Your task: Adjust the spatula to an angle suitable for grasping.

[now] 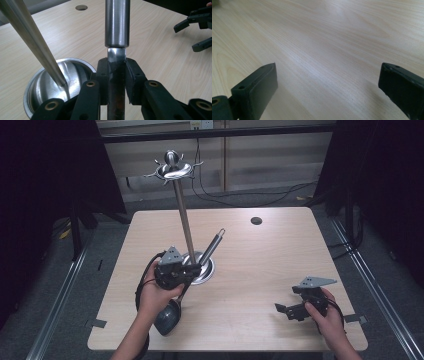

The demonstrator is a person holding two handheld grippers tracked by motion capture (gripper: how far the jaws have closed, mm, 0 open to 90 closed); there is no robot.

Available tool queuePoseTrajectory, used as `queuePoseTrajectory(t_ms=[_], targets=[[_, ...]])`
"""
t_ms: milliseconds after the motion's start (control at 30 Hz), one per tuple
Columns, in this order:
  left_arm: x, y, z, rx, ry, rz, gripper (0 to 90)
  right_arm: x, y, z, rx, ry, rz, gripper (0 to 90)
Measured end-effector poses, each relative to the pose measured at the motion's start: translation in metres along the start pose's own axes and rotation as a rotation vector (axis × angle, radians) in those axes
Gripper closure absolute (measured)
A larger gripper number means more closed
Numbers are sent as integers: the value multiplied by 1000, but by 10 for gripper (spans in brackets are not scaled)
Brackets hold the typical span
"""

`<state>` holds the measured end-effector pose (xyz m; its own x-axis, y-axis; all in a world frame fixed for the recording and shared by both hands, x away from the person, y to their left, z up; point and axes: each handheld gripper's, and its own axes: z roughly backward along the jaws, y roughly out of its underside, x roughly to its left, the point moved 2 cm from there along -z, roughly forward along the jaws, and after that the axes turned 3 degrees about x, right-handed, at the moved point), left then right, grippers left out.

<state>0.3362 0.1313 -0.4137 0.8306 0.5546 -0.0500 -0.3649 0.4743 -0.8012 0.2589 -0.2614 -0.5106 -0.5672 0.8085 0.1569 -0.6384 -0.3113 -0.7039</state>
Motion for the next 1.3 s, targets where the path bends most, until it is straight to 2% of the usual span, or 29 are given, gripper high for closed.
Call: queuePoseTrajectory(t_ms=[67, 100, 233, 267, 333, 367, 400, 467, 533, 567, 800, 933, 1300], targets=[[-1, -3, 4, -8, 1, -6, 754, 1, 0, -1, 2, -2, 1, 21], [-2, -5, 5, -33, 9, -8, 754, 1, 0, -1, 3, -4, -1, 20], [-4, -7, 9, -53, 8, -4, 754, 1, -1, -1, -2, -9, 0, 20], [-4, -8, 11, -71, 11, -5, 754, 1, -1, -1, -2, -8, 0, 20], [-4, -10, 14, -81, 3, -8, 754, 1, -1, 0, -2, -9, -2, 20], [-4, -10, 16, -110, 6, -7, 754, 1, -1, 0, -3, -10, -4, 21], [-4, -10, 16, -110, 6, -7, 754, 1, -1, 0, -3, -10, -4, 21], [-4, -13, 20, -140, 5, -2, 754, 1, -1, 0, -3, -15, 1, 22], [-4, -13, 21, -141, 8, -9, 754, 2, -1, 0, -3, -17, 1, 21], [-4, -13, 22, -150, -5, -9, 754, 2, -1, -1, -2, -16, 0, 22], [-2, -14, 24, -187, 6, 3, 753, 2, 0, -2, 6, -19, 1, 22], [-2, -15, 28, -195, -2, 6, 754, 2, -1, -3, 4, -19, 0, 22], [-4, -19, 38, -239, 7, 3, 753, 3, -2, -2, -4, -23, 4, 22]])
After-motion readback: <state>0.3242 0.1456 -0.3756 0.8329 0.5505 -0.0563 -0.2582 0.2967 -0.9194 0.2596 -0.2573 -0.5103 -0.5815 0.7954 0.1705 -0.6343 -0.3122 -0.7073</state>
